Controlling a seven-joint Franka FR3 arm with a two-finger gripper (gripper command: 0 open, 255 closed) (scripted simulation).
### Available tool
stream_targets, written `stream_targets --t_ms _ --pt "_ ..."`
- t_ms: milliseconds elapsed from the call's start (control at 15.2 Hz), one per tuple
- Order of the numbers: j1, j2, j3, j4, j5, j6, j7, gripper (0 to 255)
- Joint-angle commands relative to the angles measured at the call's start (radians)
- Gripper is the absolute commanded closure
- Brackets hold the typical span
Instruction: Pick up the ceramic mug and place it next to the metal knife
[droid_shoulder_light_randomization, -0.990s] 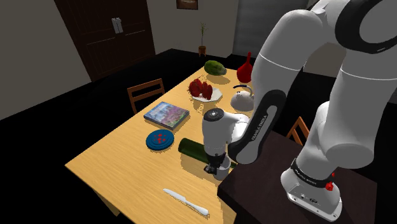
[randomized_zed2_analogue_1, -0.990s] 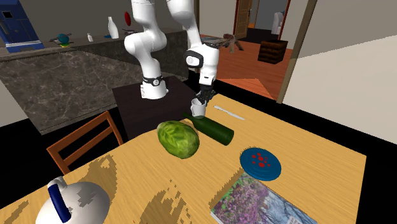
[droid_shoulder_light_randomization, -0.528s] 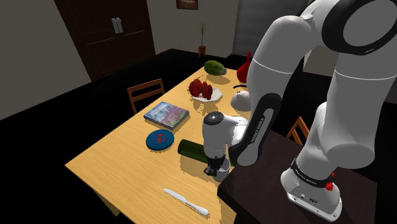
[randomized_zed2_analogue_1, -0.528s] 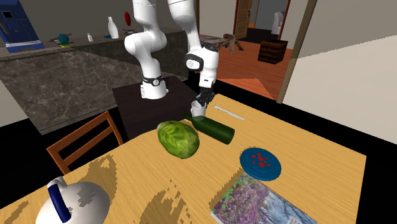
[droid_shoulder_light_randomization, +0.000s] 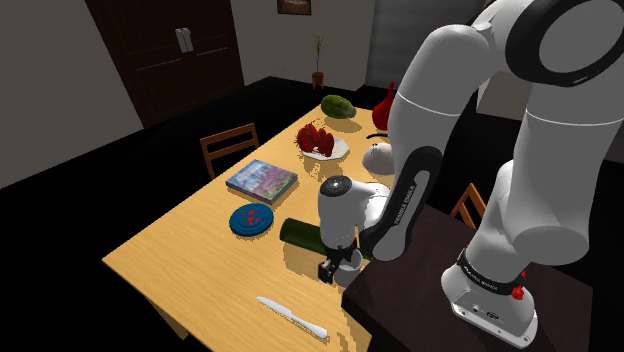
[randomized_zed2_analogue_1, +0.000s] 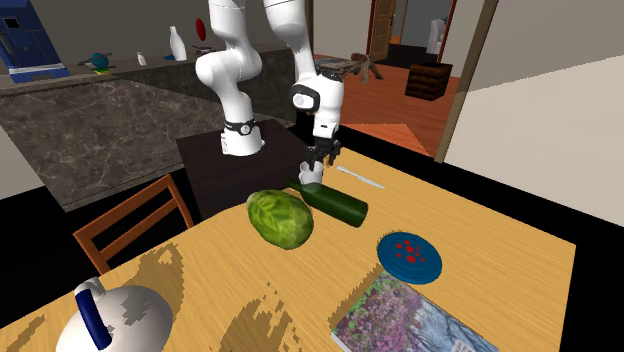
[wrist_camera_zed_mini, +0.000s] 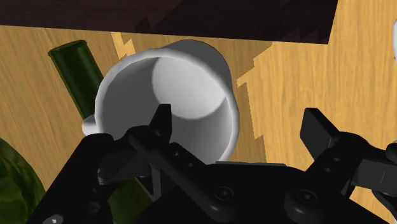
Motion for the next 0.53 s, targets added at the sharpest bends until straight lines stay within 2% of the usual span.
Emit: stream_targets --t_ms 0,198,462 --pt "-0.018 -0.047 0.031 -0.006 0.048 -0.039 -0.035 0" --pt "-0.038 -0.176 0.082 -0.012 0.169 -0.155 -0.121 0" --pt "-0.033 -0.176 0.077 -0.012 0.170 -0.155 -0.122 0"
